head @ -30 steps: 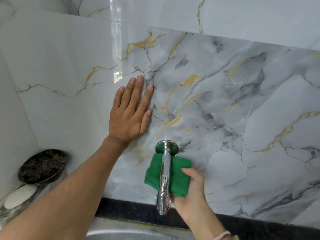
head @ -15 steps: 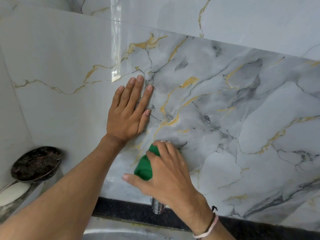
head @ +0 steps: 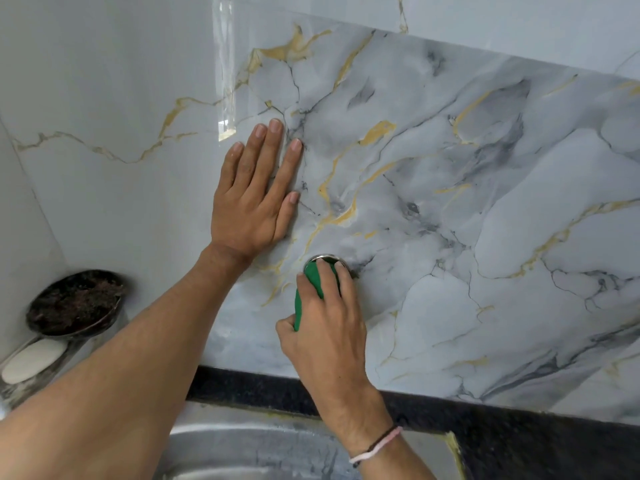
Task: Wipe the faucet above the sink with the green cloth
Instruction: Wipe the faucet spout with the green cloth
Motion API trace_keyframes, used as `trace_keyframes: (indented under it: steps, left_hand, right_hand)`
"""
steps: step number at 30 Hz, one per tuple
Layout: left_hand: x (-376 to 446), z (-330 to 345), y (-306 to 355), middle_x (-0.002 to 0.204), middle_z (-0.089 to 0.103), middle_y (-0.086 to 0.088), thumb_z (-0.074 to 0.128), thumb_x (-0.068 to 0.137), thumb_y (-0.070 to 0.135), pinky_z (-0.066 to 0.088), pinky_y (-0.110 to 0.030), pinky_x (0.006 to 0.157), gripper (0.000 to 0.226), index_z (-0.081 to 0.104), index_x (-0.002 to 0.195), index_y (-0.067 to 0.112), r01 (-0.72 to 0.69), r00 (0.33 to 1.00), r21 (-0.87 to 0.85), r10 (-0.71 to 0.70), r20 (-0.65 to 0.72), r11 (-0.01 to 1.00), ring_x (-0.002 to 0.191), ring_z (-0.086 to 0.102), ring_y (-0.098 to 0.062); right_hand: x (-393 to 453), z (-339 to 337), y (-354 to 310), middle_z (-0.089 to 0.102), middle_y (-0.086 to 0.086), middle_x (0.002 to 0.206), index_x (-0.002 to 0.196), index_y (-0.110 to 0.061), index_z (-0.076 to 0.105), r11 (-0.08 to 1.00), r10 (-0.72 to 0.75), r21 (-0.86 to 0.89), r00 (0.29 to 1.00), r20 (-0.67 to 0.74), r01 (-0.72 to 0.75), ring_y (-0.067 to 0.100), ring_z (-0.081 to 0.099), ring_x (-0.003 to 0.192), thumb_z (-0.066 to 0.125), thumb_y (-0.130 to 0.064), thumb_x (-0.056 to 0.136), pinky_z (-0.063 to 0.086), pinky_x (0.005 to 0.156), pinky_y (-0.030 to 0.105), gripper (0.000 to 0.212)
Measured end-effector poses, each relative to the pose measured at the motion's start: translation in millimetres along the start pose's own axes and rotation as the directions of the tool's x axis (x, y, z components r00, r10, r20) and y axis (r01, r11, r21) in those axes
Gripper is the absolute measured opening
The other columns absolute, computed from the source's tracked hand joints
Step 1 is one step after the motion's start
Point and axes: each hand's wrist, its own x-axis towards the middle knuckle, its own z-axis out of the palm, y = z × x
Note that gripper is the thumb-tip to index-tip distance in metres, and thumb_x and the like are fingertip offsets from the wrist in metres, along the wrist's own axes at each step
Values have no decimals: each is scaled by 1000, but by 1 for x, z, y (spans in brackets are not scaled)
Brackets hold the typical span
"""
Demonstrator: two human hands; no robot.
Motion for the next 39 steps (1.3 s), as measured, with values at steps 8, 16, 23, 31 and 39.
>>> trace_keyframes:
  steps: [8,16,23,31,39]
  left_hand:
    - [-1,0,-2,164,32,-18,37,100,33,27,-47,126,64,31,161,12,4,1000,6,-4,4,1000,153,34,-34]
    - [-2,2,-2,165,28,-17,32,101,34,28,-47,126,63,28,161,13,4,1000,-10,-4,5,1000,155,29,-32]
    - [-2,0,-1,162,38,-20,31,101,33,32,-49,125,63,31,161,13,8,1000,-3,-8,13,1000,153,35,-34]
    - [-3,4,-2,167,19,-15,30,102,34,24,-47,128,64,24,162,13,-2,1000,-11,2,7,1000,158,21,-30]
    - [-5,3,-3,167,19,-16,29,102,34,24,-47,128,64,23,163,13,-7,1000,-9,7,12,1000,156,26,-33]
  right_hand:
    - [-56,40,10,55,6,146,116,-23,70,977,-88,151,934,-346,148,29,42,140,61,-7,66,49,106,43,54]
    - [-124,58,45,49,4,146,117,-26,75,873,-241,342,917,-317,347,30,42,142,56,0,78,50,107,34,50]
    - [-105,33,83,76,18,106,104,-4,76,-716,184,529,608,772,-455,32,72,101,64,-22,87,58,92,37,28]
    - [22,24,64,69,24,125,122,-6,71,-654,-135,316,517,845,-687,42,69,111,49,-48,90,55,95,54,57]
    - [9,47,57,75,17,109,126,-6,67,-586,-167,456,650,742,-670,33,74,95,53,-54,87,59,86,46,63]
